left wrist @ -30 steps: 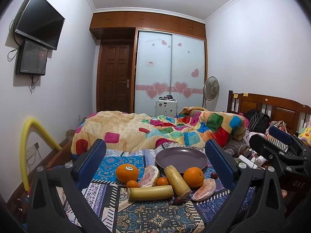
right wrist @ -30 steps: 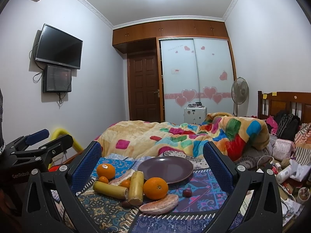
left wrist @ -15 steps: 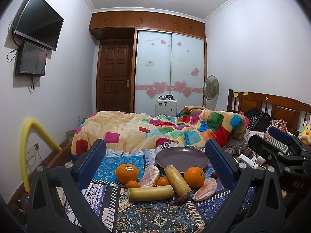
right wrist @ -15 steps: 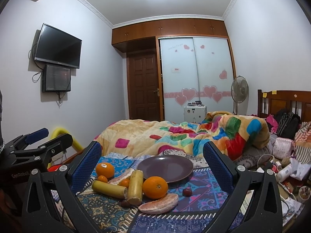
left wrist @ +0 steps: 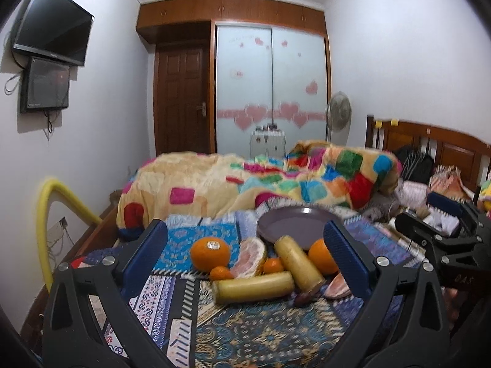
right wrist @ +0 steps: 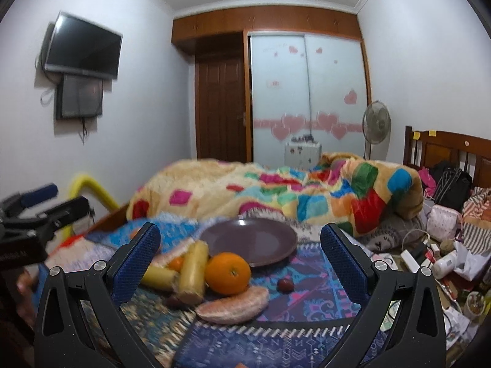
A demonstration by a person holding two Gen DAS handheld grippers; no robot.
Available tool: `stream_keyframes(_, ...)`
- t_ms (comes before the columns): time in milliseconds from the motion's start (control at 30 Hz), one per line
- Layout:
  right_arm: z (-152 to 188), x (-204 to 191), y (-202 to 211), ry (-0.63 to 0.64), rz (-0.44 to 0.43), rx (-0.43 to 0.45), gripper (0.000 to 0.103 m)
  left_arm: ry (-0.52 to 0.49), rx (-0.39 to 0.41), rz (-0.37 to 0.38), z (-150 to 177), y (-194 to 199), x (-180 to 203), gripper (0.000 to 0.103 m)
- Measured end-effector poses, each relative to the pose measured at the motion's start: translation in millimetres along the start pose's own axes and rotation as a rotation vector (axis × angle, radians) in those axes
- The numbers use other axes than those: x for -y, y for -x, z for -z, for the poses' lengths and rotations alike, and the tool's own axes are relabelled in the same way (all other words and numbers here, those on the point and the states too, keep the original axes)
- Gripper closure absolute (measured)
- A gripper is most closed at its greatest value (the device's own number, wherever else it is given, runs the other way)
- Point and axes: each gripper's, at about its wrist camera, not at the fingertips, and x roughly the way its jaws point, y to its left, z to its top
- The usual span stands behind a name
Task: Organize fruits
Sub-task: 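Grasp the Dole orange with the left tool while the right tool grasps another orange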
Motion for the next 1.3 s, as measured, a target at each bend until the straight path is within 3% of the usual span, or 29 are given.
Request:
stream_keyframes(267, 13.4, 15.2, -41.2, 0.019, -0.057, -0.154, 0.000, 0.004, -0.137, -0.006, 9.7, -46.8, -24.7, 0.005)
stream_keyframes(567, 23.9, 12.8, -82.2, 0.031, -0.129, -0.322, 0.021, 0.049, -0.346, 0.036, 19.8, -114.6, -51.8, 0.025)
stream_keyframes(900, 24.2, 0.1, -110.1, 0.055, -0.182, -0.394, 0.028, 0.031, -0.463, 0.049, 25.3, -159.9, -60.7, 0.029)
stream_keyframes(1067, 27.2, 2.1, -126.2, 0.034, -0.202, -0.462, 0.035, 0.023, -0.503, 0.045, 27.3, -177.3, -65.6, 0.029)
stream_keyframes(1300, 30.7, 1.1, -134.8, 0.016, -0.239, -0.505, 0.035, 0.007, -0.528, 0.052, 31.9, -195.6, -64.0, 0.028)
